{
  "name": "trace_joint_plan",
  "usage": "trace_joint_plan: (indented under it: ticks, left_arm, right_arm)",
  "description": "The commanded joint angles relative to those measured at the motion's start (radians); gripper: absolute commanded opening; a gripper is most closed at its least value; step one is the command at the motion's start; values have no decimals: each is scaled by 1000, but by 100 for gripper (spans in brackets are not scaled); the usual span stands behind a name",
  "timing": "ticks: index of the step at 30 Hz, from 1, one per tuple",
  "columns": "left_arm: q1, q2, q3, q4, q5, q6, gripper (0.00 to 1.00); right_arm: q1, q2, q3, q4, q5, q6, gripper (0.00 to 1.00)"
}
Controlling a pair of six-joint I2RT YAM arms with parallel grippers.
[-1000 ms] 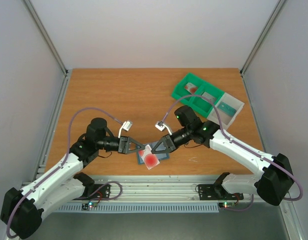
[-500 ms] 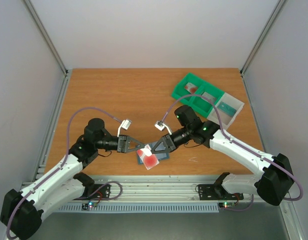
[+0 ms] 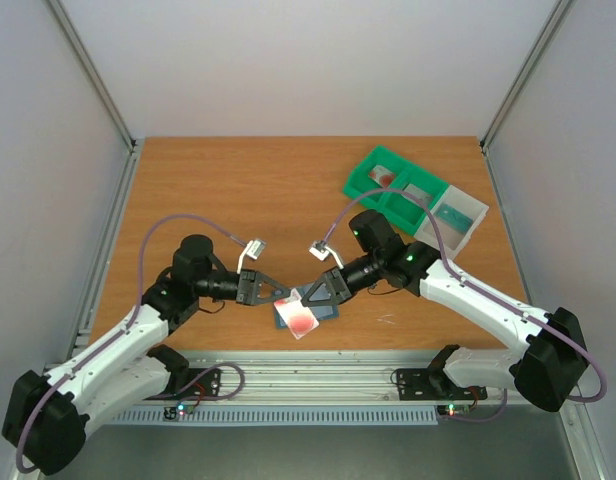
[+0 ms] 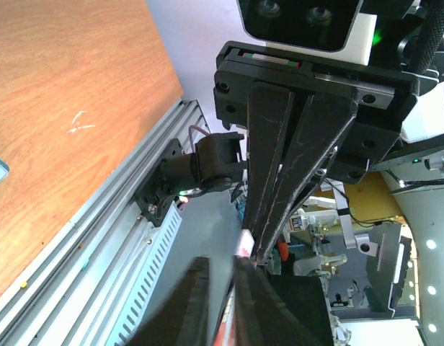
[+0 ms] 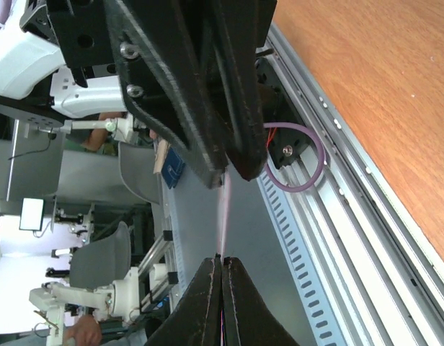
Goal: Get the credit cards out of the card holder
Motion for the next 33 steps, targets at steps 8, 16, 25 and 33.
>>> trace_joint_plan:
  ticks: [8, 16, 25, 33]
  left_arm:
    - [-1, 7, 22, 35, 20, 3, 0]
    - [2, 16, 13, 23, -141, 19, 0]
    - [2, -1, 57, 46, -427, -9, 0]
    - [3, -61, 81, 90, -620, -63, 0]
  right_arm:
    - [2, -9, 18, 40, 52, 14, 4]
    - [-27, -52, -14, 89, 228, 156, 40]
    - [-29, -85, -97, 294, 432, 433, 53]
    - [-29, -104, -174, 515, 466, 599, 61]
